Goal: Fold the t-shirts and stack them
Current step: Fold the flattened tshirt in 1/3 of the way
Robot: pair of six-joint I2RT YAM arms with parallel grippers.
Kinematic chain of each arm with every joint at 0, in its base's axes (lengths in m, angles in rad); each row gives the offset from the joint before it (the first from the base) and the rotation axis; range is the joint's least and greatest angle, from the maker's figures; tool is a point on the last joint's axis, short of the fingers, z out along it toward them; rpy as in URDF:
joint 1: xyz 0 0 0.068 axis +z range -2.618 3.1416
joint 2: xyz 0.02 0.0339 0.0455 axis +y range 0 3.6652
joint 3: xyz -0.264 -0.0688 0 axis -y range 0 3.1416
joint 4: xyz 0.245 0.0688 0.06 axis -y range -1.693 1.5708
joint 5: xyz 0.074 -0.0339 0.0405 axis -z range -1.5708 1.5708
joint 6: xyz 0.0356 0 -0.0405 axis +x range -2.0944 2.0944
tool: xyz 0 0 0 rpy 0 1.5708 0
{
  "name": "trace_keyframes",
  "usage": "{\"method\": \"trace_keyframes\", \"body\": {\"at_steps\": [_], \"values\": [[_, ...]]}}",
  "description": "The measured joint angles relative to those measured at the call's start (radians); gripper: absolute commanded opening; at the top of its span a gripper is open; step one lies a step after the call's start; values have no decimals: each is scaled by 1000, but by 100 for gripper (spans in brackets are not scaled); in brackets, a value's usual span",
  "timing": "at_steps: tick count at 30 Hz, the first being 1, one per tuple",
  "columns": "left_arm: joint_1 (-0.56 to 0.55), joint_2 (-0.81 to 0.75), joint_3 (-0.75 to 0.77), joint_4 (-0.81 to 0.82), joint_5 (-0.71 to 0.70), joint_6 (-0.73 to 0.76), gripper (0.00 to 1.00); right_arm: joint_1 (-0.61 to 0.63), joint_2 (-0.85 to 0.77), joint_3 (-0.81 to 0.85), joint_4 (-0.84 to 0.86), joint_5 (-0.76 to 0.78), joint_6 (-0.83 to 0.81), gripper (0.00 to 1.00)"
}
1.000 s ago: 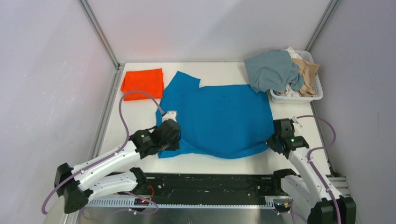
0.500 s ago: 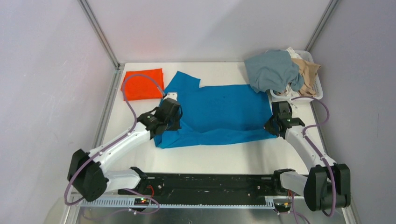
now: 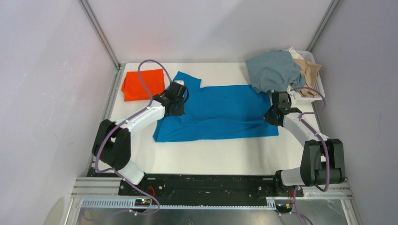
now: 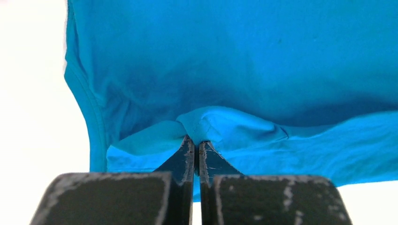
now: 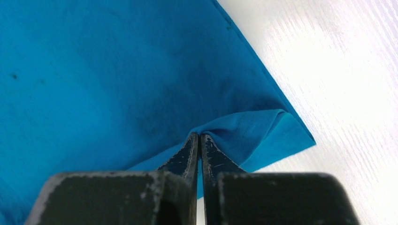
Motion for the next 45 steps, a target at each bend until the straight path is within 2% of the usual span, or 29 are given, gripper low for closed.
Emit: {"method": "trace_keyframes", "body": {"at_steps": [1, 3, 4, 5, 6, 7, 8, 9, 10, 12, 17, 23, 27, 33, 38, 45], "values": [[6, 19, 11, 2, 1, 5, 8, -2, 11, 3, 9, 0, 0, 10], [18, 58, 37, 2, 10, 14, 21, -9, 47, 16, 34, 0, -4, 22], [24, 79, 50, 2, 14, 17, 46, -14, 64, 22, 48, -1, -6, 37], [29, 92, 60, 2, 15, 22, 52, -19, 86, 32, 56, 0, -12, 46], [37, 110, 74, 1, 18, 26, 60, -27, 107, 46, 64, -2, -16, 60], [49, 126, 90, 0, 21, 23, 64, -35, 133, 65, 72, -3, -22, 68], [60, 136, 102, -1, 26, 24, 83, -42, 155, 85, 76, -4, -23, 80], [74, 144, 118, -2, 30, 20, 95, -50, 176, 113, 79, -6, -31, 85], [89, 149, 133, 0, 36, 23, 97, -54, 188, 136, 82, -8, -38, 92], [117, 146, 159, 1, 51, 8, 99, -59, 185, 170, 87, -4, -49, 98], [132, 95, 149, 23, 113, -21, 100, -13, 97, 168, 61, 34, -68, 99], [92, 14, -5, 79, 235, -62, 100, 58, -78, 4, 107, -53, -85, 99], [77, 26, -69, 101, 315, -89, 100, 67, -66, -61, 119, -128, -87, 99], [77, 99, -71, 163, 374, -117, 100, 69, -7, -70, 138, -172, -92, 99], [77, 196, -2, 167, 392, -123, 100, 61, 20, -71, 148, -181, -94, 99], [77, 359, 218, 182, 426, -122, 100, 29, 20, -72, 148, -180, -94, 99]]}}
